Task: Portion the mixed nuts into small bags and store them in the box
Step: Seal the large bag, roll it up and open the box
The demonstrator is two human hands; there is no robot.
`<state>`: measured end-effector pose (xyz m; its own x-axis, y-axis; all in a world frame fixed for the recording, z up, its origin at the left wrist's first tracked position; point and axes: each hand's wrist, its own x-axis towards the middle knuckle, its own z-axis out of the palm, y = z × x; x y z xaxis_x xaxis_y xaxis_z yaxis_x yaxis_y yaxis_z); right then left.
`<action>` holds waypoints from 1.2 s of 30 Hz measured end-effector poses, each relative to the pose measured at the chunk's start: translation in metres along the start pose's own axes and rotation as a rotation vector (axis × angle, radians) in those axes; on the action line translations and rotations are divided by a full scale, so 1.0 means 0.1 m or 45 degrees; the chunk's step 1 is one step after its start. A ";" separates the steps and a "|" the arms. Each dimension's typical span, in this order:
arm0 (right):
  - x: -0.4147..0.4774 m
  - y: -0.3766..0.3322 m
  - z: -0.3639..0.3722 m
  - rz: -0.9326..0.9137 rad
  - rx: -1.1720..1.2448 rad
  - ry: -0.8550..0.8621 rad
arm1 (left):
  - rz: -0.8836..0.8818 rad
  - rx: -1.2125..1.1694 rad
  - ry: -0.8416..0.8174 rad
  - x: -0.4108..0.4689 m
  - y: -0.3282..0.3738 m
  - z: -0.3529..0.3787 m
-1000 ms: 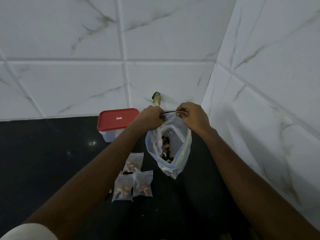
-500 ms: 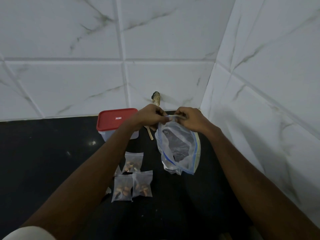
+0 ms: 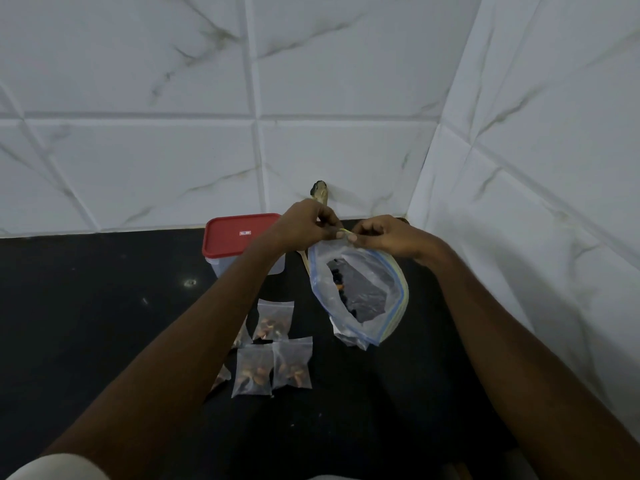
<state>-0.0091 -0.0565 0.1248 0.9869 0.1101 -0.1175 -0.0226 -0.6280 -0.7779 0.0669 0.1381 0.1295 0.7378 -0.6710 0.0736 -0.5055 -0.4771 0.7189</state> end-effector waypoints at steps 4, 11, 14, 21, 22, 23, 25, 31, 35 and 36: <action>0.03 0.04 -0.03 -0.017 0.231 -0.101 | 0.024 -0.172 0.070 -0.04 -0.09 0.03; 0.01 0.15 -0.08 0.082 0.604 -0.279 | 0.039 -0.229 0.011 -0.08 -0.20 -0.06; 0.03 0.11 -0.08 0.079 0.402 -0.195 | -0.016 -0.178 -0.024 -0.10 -0.21 -0.06; 0.03 0.18 0.14 -0.122 -0.122 0.598 | -0.255 -0.385 -0.277 -0.19 -0.18 -0.10; 0.02 0.18 0.15 -0.070 -0.118 0.597 | -0.249 -0.461 -0.307 -0.21 -0.19 -0.11; 0.00 0.16 0.13 -0.003 -0.085 0.559 | -0.248 -0.524 -0.323 -0.23 -0.20 -0.10; -0.07 0.14 0.09 0.115 0.099 0.403 | -0.265 -0.613 -0.300 -0.28 -0.22 -0.08; -0.19 0.29 0.00 0.135 0.045 0.502 | -0.213 -0.255 0.409 -0.30 -0.28 0.17; -0.17 0.30 0.18 0.133 -0.186 0.891 | -0.155 -0.158 0.582 -0.32 -0.24 0.31; -0.18 0.30 0.21 0.187 -0.165 0.849 | -0.214 -0.279 0.513 -0.35 -0.22 0.32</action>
<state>-0.0312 -0.0607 0.0904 0.8632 -0.4541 0.2207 -0.1855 -0.6918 -0.6979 0.0377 0.1542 0.0886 0.9374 -0.3014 0.1748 -0.2906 -0.3998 0.8693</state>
